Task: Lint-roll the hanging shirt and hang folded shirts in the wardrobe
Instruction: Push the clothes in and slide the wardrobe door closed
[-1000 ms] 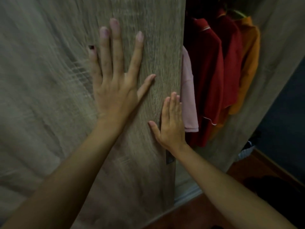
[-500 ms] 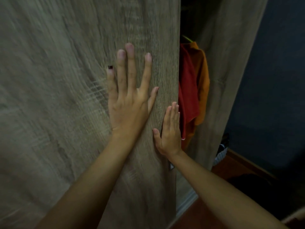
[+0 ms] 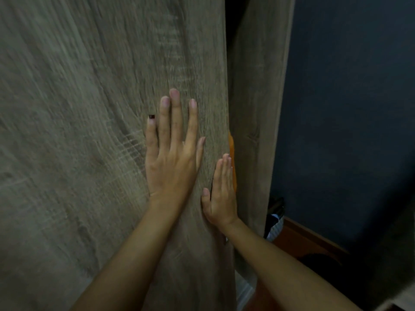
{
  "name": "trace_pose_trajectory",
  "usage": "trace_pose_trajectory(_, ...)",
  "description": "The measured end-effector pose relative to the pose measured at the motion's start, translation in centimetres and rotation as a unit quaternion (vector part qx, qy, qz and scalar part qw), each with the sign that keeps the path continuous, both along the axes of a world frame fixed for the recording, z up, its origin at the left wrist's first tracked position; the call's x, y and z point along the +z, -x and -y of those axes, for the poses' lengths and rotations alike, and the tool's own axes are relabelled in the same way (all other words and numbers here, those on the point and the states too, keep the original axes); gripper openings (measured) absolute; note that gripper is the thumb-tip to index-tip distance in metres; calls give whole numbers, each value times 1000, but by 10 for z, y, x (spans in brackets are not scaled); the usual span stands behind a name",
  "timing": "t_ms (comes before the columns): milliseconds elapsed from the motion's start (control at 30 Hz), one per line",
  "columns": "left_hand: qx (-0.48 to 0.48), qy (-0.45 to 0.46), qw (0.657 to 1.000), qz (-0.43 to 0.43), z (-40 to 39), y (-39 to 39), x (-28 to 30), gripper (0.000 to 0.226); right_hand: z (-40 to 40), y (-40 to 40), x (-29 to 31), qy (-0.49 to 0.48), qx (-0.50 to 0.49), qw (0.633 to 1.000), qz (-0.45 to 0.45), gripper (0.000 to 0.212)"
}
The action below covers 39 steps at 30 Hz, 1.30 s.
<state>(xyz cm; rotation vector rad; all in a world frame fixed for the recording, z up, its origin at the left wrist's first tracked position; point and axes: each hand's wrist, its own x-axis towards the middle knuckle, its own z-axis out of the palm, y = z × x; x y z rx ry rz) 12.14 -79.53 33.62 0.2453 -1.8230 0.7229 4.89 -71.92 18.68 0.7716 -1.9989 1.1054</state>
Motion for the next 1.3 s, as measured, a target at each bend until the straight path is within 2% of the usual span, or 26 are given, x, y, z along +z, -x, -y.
trace_pose_trajectory(233, -20, 1, 1000, -5, -38, 59, -2, 60, -38, 57, 2, 6, 0, 1000, 10, 66)
trace_pose_trajectory(667, -34, -6, 999, -2, -85, 132, -3, 60, -88, 125, 5, 11, 17, 1000, 21, 79)
trace_pose_trajectory(900, -7, -2, 1000, -2, -89, 144, -2, 63, -98, 139, 2, -12, 21, 1000, 10, 72)
trace_pose_trajectory(1133, 29, 13, 999, -2, -90, 146, -2, 66, -99, 149, -4, -37, 17, 999, -16, 76)
trace_pose_trajectory(1300, 41, -8, 999, 31, -94, 138, 2, 61, -110, 142, 1, -77, 24, 997, 17, 80)
